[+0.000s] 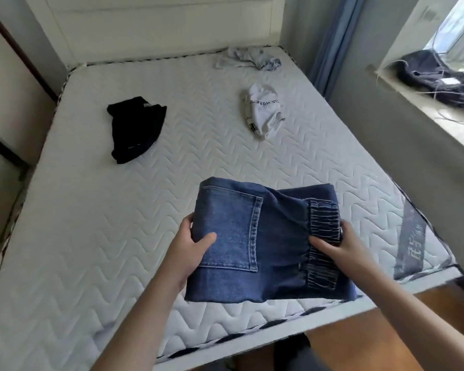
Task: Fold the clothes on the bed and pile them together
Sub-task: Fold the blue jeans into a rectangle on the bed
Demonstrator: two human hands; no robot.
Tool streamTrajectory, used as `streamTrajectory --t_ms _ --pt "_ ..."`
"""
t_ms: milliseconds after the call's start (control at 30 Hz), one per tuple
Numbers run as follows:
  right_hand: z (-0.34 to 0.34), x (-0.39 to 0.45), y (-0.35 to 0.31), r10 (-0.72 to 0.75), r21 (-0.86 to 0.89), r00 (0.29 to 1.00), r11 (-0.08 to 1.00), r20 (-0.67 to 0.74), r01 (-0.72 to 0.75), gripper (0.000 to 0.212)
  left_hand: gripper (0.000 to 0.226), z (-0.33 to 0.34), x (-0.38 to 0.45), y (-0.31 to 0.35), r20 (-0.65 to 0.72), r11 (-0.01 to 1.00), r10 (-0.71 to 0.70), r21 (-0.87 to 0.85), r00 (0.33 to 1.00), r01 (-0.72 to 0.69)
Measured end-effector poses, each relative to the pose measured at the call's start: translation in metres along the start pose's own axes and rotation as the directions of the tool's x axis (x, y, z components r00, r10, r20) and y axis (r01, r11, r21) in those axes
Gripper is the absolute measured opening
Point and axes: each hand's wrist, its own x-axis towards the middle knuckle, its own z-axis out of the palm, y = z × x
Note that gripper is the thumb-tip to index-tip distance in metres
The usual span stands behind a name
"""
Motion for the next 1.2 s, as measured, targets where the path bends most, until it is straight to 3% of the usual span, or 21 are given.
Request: streamTrajectory --t_ms 200,367,567,833,1067,1200 --pt "-0.053 -0.078 -0.021 -0.006 0.09 0.972 0.995 -0.236 0.028 0.044 0.059 0.014 -0.029 0.074 0.164 0.983 0.163 0.056 0.973 -0.174" --pt "-0.098 -0.139 -0.012 0.067 0.19 0.93 0.982 -0.363 0.003 0.055 0.069 0.045 -0.058 0.106 0.265 0.973 0.218 0.016 0.939 -0.23" --pt "-0.176 -0.208 0.025 0.113 0.264 0.878 0.965 -0.466 0.016 0.048 0.077 0.112 -0.111 0.141 0.486 0.96 0.252 -0.015 0.837 -0.28" --pt "-0.303 -0.306 0.088 0.149 0.307 0.77 0.95 -0.62 0.063 0.059 0.063 0.252 -0.209 0.178 0.555 0.94 0.304 -0.044 0.774 -0.338" --pt "-0.384 -0.37 0.117 0.148 0.236 0.687 0.971 -0.712 0.035 0.054 0.061 0.342 -0.282 0.191 0.583 0.933 0.311 -0.036 0.751 -0.359" --pt "-0.41 -0.396 0.131 0.161 0.217 0.644 0.976 -0.748 0.009 0.045 0.049 0.371 -0.303 0.203 0.63 0.927 0.302 -0.017 0.716 -0.375"
